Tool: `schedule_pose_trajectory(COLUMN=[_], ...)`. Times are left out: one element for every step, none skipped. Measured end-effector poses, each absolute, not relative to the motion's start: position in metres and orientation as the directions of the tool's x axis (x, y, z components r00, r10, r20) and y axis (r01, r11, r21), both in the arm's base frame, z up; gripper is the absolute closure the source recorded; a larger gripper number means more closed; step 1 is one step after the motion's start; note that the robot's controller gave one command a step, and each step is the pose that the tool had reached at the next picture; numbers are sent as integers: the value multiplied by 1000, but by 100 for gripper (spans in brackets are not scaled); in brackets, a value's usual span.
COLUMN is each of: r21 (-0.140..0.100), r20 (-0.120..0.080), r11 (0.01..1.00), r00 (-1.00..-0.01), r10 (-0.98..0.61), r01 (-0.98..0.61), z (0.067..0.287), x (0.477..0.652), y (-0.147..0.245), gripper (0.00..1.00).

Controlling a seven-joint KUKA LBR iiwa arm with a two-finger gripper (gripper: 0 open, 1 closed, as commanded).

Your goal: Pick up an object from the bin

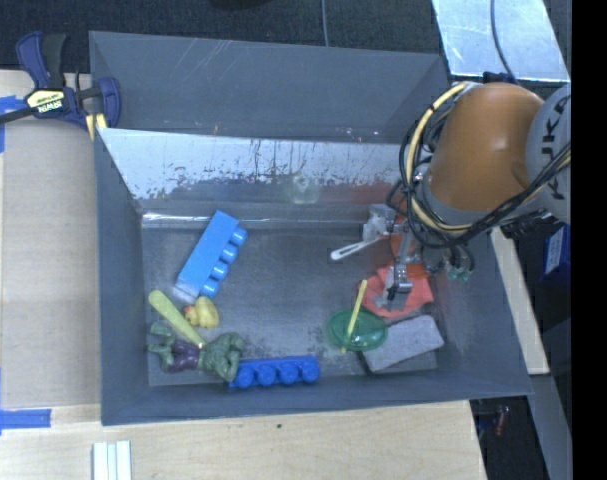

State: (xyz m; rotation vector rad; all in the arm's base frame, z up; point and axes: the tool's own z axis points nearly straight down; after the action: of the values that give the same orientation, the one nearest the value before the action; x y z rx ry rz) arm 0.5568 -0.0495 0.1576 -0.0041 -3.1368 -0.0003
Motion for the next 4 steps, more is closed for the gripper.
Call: schedule_pose_trajectory(r21=[0,-1,1,1], r20=[-4,-7,-16,-16], r11=[1000,1000,999,999], r00=[-1000,-1000,-999,-999], r10=[1,11,34,34], r01=[1,11,34,34], z=[163,106,84,84], x=[558,559,555,555], y=[-49,-90,-97,-97], gripper=[0,0,100,100])
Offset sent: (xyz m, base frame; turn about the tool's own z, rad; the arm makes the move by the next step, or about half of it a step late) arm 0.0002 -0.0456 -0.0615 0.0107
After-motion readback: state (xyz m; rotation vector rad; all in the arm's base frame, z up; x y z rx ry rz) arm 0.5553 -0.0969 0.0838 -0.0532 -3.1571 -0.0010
